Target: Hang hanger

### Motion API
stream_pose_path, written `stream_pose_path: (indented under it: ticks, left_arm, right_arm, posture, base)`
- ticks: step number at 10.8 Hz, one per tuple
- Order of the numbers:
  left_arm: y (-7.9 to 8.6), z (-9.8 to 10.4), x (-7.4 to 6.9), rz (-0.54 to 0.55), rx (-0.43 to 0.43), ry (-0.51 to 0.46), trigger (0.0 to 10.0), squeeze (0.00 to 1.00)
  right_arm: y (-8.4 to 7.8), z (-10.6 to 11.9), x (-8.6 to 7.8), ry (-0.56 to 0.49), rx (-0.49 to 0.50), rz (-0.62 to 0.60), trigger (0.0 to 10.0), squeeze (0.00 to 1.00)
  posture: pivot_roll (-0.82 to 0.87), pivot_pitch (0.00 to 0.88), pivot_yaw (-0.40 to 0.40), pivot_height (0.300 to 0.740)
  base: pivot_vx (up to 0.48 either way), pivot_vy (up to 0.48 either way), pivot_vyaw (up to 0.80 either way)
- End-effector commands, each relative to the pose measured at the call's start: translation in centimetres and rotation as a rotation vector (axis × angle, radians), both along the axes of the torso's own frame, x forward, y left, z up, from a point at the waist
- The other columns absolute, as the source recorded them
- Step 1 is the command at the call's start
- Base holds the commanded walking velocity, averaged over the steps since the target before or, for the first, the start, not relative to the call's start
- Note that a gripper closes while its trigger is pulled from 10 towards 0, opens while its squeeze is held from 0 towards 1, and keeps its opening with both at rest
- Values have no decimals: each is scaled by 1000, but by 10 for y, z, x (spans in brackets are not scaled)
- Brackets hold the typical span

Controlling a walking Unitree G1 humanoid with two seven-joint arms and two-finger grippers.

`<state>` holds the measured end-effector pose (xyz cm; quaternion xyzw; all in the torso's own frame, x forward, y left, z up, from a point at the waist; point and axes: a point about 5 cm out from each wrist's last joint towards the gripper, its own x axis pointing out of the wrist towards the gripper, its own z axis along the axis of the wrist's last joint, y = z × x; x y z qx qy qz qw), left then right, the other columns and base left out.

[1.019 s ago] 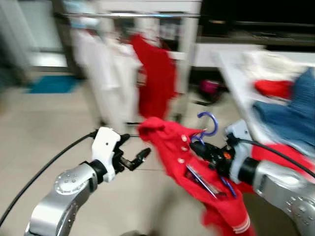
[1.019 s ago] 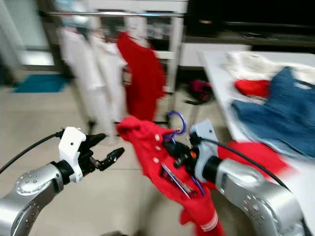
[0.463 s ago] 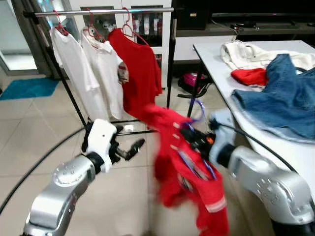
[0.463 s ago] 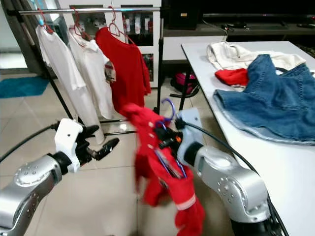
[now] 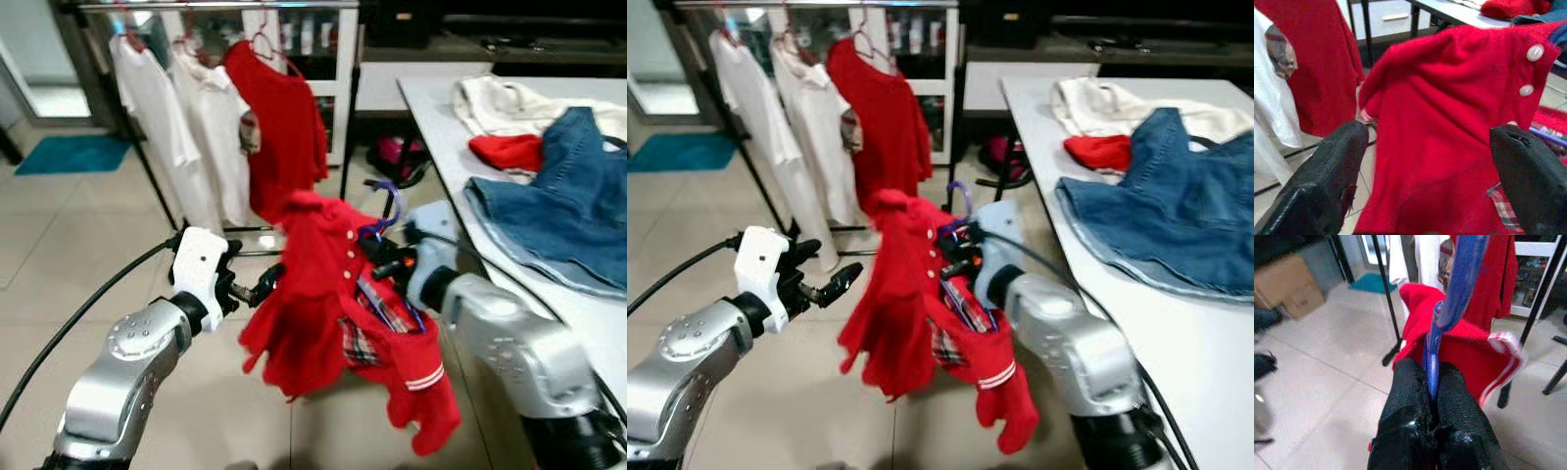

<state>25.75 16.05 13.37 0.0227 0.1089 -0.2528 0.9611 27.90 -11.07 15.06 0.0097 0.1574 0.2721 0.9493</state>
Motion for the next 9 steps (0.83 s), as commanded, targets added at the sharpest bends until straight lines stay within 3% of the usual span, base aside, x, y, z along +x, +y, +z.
stream_pose_path:
  ticks: [1,5,7,8,9]
  left_arm:
    - [0,5,6,-5,6,-43,10000,1000]
    - [17,-6,19,50,50,-42,10000,1000]
    - [27,-9,24,98,81,-43,10000,1000]
    - [36,-11,29,142,77,-44,10000,737]
    - [47,-20,36,182,96,-20,10000,0]
  right_arm:
    - [8,19,7,-102,28,-1,10000,0]
    - [11,32,12,-96,154,36,10000,0]
    - [14,37,9,-88,200,110,10000,0]
    - [13,39,5,-81,201,162,10000,0]
    - [10,40,3,-64,192,200,10000,0]
  posture:
    - [-1,0,29,740]
    - [-4,0,24,740]
    - [-10,0,31,740]
    - [-9,0,30,740]
    - [-11,0,23,740]
  base:
    - [0,0,0]
    - [0,0,0]
    - [0,0,0]
    - [0,0,0]
    - [0,0,0]
